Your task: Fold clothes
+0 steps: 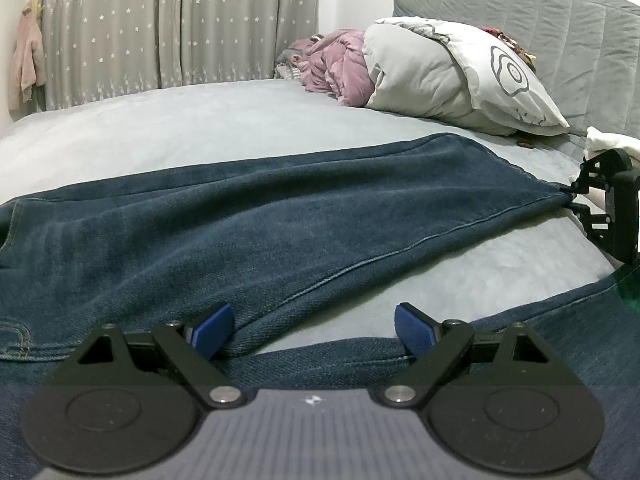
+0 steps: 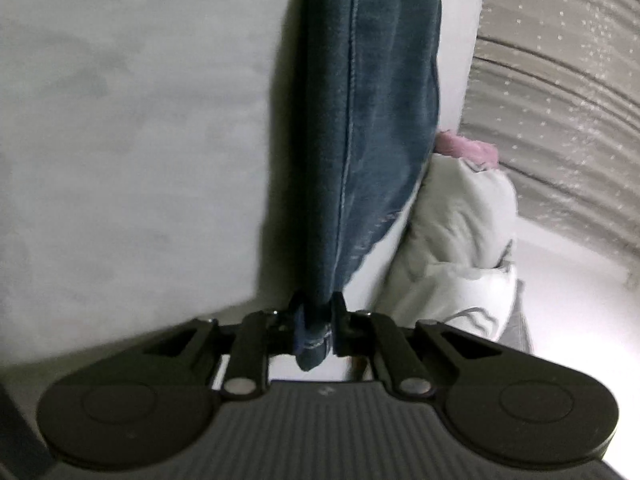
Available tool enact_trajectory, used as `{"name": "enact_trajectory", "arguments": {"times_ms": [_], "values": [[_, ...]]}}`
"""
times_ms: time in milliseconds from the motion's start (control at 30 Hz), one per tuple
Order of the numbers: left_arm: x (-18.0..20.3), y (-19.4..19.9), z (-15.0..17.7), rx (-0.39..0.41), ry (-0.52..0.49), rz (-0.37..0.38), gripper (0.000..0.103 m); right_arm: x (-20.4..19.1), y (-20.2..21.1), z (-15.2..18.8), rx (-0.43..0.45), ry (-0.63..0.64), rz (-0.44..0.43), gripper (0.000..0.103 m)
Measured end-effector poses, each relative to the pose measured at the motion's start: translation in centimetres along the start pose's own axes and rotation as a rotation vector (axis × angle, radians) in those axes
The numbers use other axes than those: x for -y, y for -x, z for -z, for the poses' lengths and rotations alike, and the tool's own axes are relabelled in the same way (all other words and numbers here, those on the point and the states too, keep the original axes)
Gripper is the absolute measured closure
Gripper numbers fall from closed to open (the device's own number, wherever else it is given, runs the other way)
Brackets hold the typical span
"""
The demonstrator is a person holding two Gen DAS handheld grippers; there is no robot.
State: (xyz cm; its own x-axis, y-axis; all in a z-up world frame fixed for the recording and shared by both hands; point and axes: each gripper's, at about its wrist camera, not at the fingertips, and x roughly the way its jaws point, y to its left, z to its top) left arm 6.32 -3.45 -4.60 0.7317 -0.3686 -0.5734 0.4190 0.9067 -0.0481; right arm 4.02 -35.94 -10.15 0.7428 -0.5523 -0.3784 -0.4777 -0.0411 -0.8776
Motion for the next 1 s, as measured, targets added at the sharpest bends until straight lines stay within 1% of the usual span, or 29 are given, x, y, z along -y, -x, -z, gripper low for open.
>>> {"name": "enact_trajectory", "arguments": {"times_ms": [33,67,100,133,167,233,300,367,400,433,467,500,567,600,633,667,700,867,933,967,1000], "values": [[0.0,0.0,0.0,0.0,0.0,-0.001,0.014,0.2,0.1,0.1,-0.013,-0.014,-0.01,0.091],[0.0,0.0,0.0,0.0,-0.001,-0.001,0.013,0.4,0.2,0.4,-0.021,-0.029,-0.015,0.088],[0.1,0.0,0.0,-0.001,-0.003,-0.003,0.013,0.6,0.3,0.6,-0.029,-0.044,-0.02,0.08],[0.2,-0.1,0.0,-0.003,-0.007,-0.005,0.012,0.9,0.3,1.1,-0.036,-0.063,-0.02,0.075],[0.2,-0.2,0.0,-0.004,-0.012,-0.007,0.012,1.2,0.7,1.5,-0.041,-0.102,-0.03,0.067],[0.5,-0.3,0.1,-0.007,-0.025,-0.013,0.01,1.7,1.5,2.3,-0.051,-0.183,-0.051,0.066],[0.7,-0.4,0.2,-0.009,-0.038,-0.022,0.01,2.4,2.1,3.5,-0.056,-0.274,-0.079,0.066],[0.8,-0.4,0.2,-0.01,-0.044,-0.028,0.01,2.4,3.1,4.1,-0.054,-0.338,-0.099,0.065],[0.8,-0.3,0.2,-0.009,-0.046,-0.029,0.01,2.9,3.2,4.0,-0.054,-0.355,-0.103,0.063],[0.7,-0.2,0.3,-0.008,-0.045,-0.03,0.01,3.3,4.4,4.3,-0.047,-0.404,-0.105,0.06],[0.7,-0.1,0.3,-0.008,-0.04,-0.03,0.01,3.4,5.0,4.3,-0.041,-0.424,-0.105,0.055],[0.7,0.0,0.2,-0.007,-0.029,-0.03,0.01,3.5,5.7,4.3,-0.035,-0.442,-0.105,0.053],[0.8,0.4,0.1,-0.009,-0.012,-0.024,0.01,3.2,7.4,4.4,-0.021,-0.472,-0.1,0.052],[0.9,0.7,0.1,-0.011,-0.001,-0.016,0.01,3.0,8.3,4.5,-0.014,-0.487,-0.097,0.05],[1.2,1.0,0.1,-0.012,0.002,-0.01,0.01,3.1,8.2,4.8,-0.012,-0.492,-0.096,0.049],[1.5,1.4,0.0,-0.012,0.0,-0.004,0.01,3.1,9.3,4.8,0.0,-0.532,-0.084,0.045],[1.9,1.8,0.0,-0.013,-0.003,0.002,0.01,4.5,7.8,4.8,0.002,-0.535,-0.084,0.043],[3.9,4.3,-0.2,0.005,-0.046,0.006,0.01,5.7,9.0,5.1,0.028,-0.718,-0.085,0.041],[4.4,5.4,-0.5,0.015,-0.048,0.003,0.01,5.9,9.9,5.0,0.042,-0.794,-0.096,0.04],[4.6,6.0,-0.7,0.02,-0.045,0.002,0.01,6.1,10.5,4.7,0.058,-0.856,-0.101,0.038],[4.9,6.8,-1.1,0.026,-0.042,-0.001,0.01,6.2,10.9,4.6,0.064,-0.868,-0.104,0.036]]}}
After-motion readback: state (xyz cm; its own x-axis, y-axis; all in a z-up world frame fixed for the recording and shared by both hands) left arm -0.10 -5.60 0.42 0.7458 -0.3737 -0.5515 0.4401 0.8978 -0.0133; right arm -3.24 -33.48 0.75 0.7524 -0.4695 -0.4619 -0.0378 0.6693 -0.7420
